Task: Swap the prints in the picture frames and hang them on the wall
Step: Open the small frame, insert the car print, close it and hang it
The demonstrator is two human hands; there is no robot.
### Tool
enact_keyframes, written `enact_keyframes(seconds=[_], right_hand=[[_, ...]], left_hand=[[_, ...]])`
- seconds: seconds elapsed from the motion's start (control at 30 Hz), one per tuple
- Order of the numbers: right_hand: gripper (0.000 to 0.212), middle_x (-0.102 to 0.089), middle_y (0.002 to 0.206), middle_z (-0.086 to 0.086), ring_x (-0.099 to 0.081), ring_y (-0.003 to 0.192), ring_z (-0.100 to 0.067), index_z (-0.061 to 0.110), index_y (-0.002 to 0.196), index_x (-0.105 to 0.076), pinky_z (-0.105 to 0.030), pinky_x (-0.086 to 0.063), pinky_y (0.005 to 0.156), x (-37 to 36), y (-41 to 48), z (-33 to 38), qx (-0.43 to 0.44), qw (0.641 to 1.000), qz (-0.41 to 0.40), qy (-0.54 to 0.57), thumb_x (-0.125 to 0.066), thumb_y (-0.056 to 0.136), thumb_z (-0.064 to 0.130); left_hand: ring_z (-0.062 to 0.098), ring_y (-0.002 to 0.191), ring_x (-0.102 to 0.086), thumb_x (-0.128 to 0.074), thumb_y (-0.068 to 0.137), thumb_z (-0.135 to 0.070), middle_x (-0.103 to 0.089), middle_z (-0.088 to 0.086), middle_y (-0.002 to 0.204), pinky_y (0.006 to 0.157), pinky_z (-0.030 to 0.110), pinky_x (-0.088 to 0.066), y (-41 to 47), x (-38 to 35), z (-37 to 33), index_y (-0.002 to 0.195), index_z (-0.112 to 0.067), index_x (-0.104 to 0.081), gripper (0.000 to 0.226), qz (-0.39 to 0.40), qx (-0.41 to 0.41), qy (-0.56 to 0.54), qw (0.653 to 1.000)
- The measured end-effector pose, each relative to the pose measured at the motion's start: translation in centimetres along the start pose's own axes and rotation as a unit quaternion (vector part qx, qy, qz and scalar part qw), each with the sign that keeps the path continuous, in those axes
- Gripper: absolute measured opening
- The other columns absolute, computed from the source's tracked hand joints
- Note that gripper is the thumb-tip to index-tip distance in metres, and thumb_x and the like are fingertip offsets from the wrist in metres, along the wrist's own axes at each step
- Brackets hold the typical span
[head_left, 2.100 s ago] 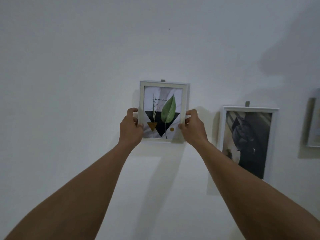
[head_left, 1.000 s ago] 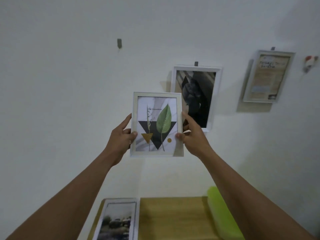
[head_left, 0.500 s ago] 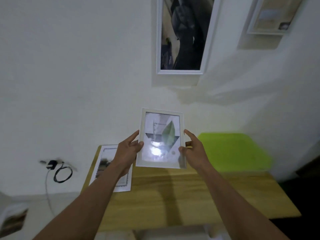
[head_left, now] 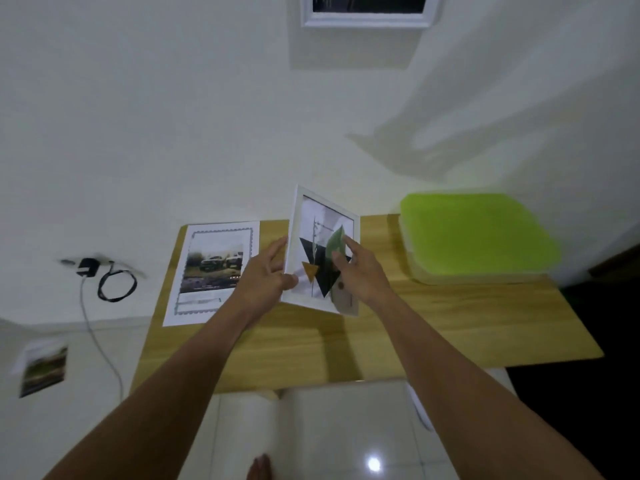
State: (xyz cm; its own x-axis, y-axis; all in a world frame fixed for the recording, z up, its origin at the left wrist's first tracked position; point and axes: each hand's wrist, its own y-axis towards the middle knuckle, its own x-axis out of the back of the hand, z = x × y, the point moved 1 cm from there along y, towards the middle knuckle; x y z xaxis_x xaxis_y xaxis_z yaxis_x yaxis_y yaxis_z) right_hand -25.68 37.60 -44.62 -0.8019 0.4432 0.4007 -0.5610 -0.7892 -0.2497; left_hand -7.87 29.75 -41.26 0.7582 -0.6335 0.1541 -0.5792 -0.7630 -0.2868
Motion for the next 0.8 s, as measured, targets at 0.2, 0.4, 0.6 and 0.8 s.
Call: enact_keyframes(seconds=[0.2, 0.4, 0.6, 0.8], right_hand=[[0.068, -0.036, 0.156, 0.008, -0.045, 0.135, -0.021, 0.053, 0.151, -0.007, -0.041, -0.041, 0.105, -0.1, 1.3, 3.0, 0.029, 0.998, 0.053, 0.023, -0.04, 0.094, 0.066], [0.067, -0.056, 0.134, -0.002, -0.062, 0.109, -0.023, 0.071, 0.139, -0.008, -0.052, -0.055, 0.089, 1.1, 2.4, 3.5, 0.044, 0.997, 0.045, 0.048, -0.052, 0.091, 0.054], [0.065, -0.043, 0.069, 0.006, -0.045, 0.055, -0.011, 0.045, 0.154, -0.013, -0.035, -0.048, 0.054, 2.7, 2.9, 1.9, 0.048, 0.997, -0.017, 0.066, -0.037, 0.099, 0.019], [0.059, -0.042, 0.067, -0.001, -0.035, 0.051, -0.006, 0.032, 0.153, -0.029, -0.019, -0.034, 0.047, 4.5, 3.3, -1.9, -0.003, 0.987, -0.052, 0.149, -0.035, 0.101, 0.006]], left_hand=[[0.02, 0.092, -0.073, -0.062, 0.081, 0.013, -0.075, 0.001, 0.105, 0.079, 0.041, -0.06, 0.1, -2.3, -1.0, 0.129, -0.035, -0.05, 0.069, 0.039, -0.04, 0.029, 0.998], [0.011, 0.101, -0.07, -0.064, 0.082, 0.012, -0.071, -0.002, 0.115, 0.081, 0.026, -0.057, 0.1, -4.8, -0.8, 0.14, -0.034, -0.043, 0.077, 0.069, -0.069, 0.029, 0.995], [0.0, 0.112, -0.061, -0.08, 0.076, -0.016, -0.06, -0.016, 0.132, 0.083, 0.022, -0.056, 0.6, -8.0, 0.8, 0.143, -0.03, -0.047, 0.076, 0.031, -0.107, 0.083, 0.99], [0.014, 0.124, -0.051, -0.067, 0.09, -0.018, -0.056, -0.002, 0.135, 0.102, 0.034, -0.045, 2.4, -7.9, 3.3, 0.144, -0.029, -0.044, 0.061, -0.095, -0.095, 0.195, 0.971]])
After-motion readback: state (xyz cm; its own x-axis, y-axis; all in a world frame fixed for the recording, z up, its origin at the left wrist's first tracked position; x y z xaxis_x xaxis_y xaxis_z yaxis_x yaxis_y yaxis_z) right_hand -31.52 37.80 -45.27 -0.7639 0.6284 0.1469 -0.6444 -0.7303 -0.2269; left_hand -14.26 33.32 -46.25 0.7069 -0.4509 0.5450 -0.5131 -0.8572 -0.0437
